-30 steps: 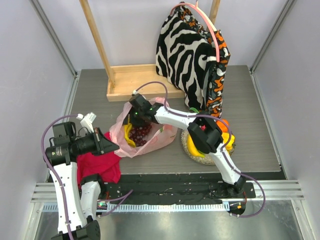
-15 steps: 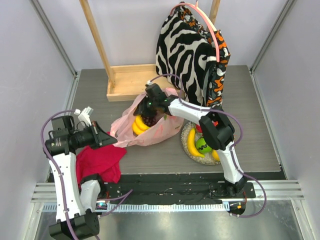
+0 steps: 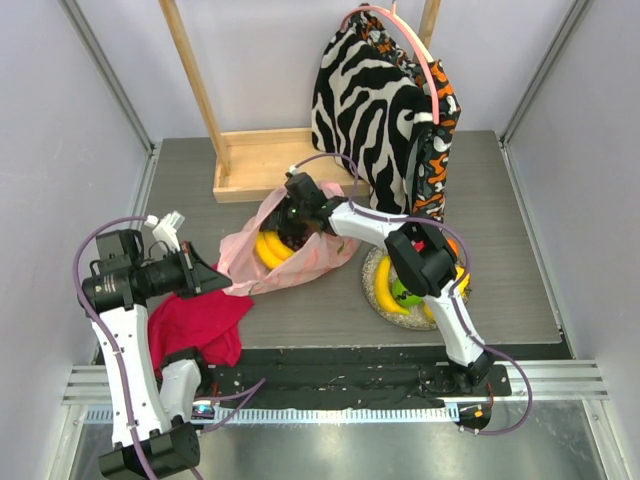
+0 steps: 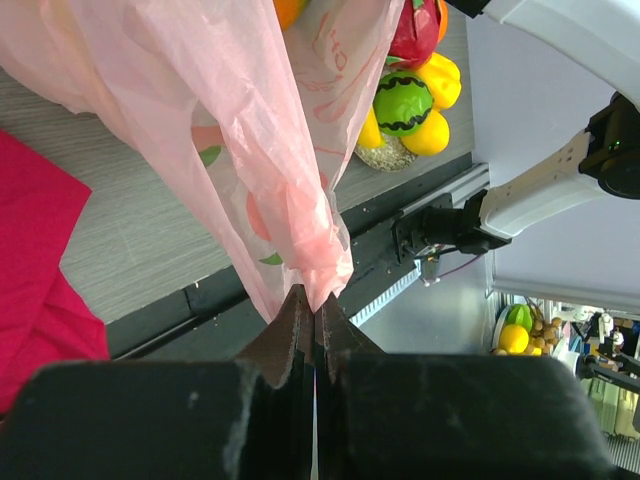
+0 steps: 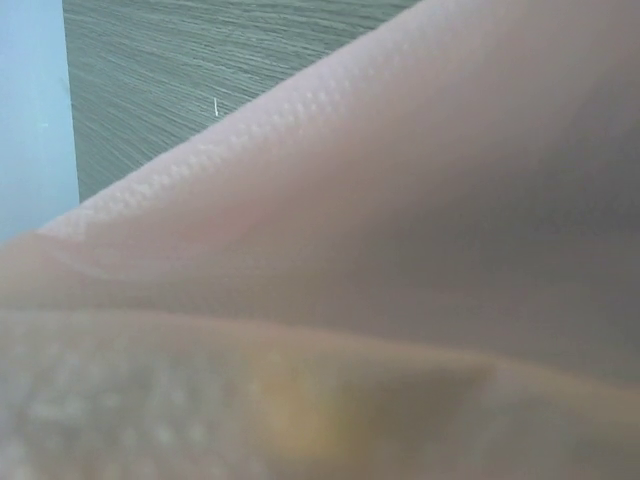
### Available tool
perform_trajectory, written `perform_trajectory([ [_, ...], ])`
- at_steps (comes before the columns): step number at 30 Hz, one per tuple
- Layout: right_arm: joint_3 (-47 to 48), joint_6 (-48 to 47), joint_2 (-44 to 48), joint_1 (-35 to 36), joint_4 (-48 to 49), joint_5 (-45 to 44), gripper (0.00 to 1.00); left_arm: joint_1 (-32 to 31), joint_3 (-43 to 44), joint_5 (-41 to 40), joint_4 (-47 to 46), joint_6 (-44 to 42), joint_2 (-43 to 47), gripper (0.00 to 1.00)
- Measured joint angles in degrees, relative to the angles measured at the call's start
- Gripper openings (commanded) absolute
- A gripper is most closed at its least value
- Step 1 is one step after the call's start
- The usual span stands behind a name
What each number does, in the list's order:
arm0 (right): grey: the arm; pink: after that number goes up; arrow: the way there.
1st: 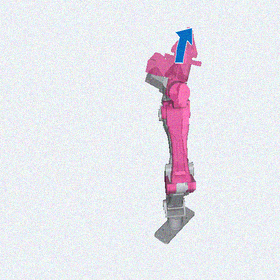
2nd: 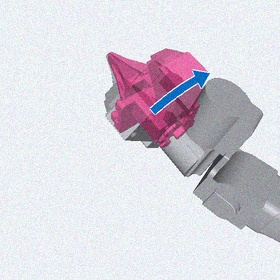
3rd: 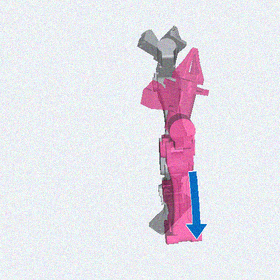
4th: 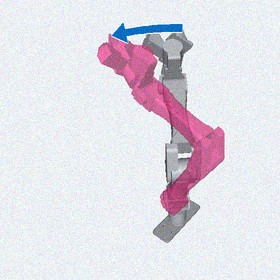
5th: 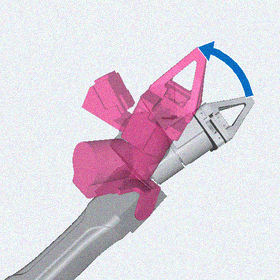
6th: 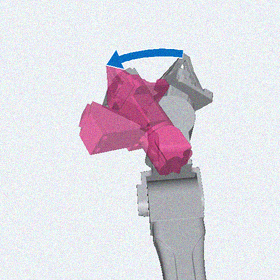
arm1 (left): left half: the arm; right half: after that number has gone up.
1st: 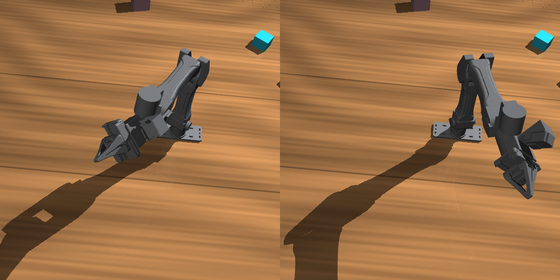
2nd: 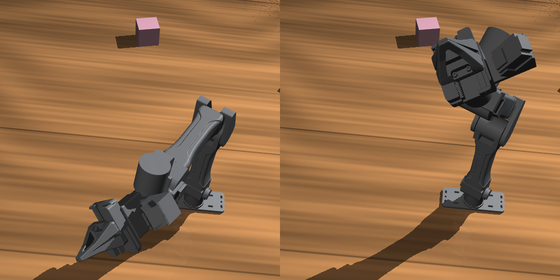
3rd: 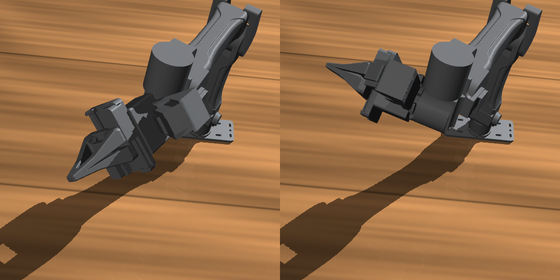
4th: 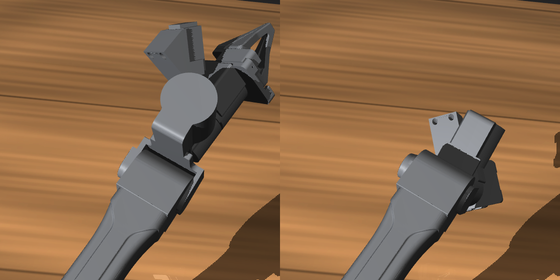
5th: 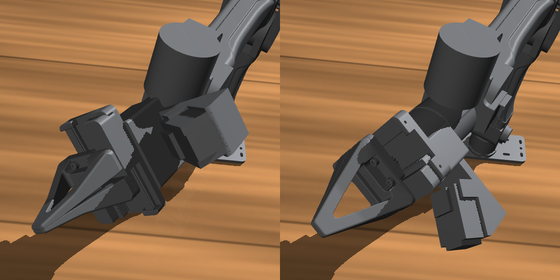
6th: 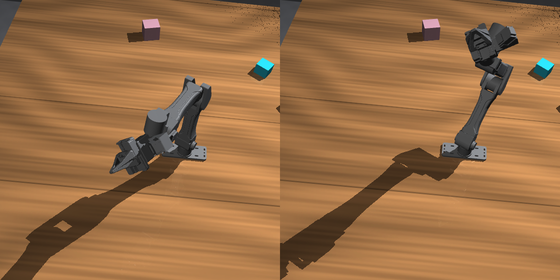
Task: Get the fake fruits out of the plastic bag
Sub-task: Take out the fake fruit from the plastic bag.
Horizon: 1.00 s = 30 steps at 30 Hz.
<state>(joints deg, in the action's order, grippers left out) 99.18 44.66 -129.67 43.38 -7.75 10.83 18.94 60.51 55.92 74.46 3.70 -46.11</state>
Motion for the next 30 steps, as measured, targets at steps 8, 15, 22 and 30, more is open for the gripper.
perform_trajectory([
  [8, 1.0, 0.5, -1.0, 0.1, 0.5, -0.6, 0.21, 0.1, -0.3, 0.2, -0.1, -0.1, 0.1, 0.00],
  [15, 0.4, -2.4, 0.2, -2.0, 1.1, 7.8, 0.09, 0.1, -3.0, 0.2, -4.6, 3.7, -0.7, 0.00],
  [22, -1.3, -8.8, 6.5, -5.5, 2.3, 24.8, 0.08, 0.0, -4.5, 0.2, -13.3, 8.3, -2.8, 0.00],
  [30, -2.9, -14.2, 13.7, -4.2, 7.5, 40.9, 0.08, -0.2, -4.5, 0.2, -23.0, 12.6, -6.2, 0.00],
])
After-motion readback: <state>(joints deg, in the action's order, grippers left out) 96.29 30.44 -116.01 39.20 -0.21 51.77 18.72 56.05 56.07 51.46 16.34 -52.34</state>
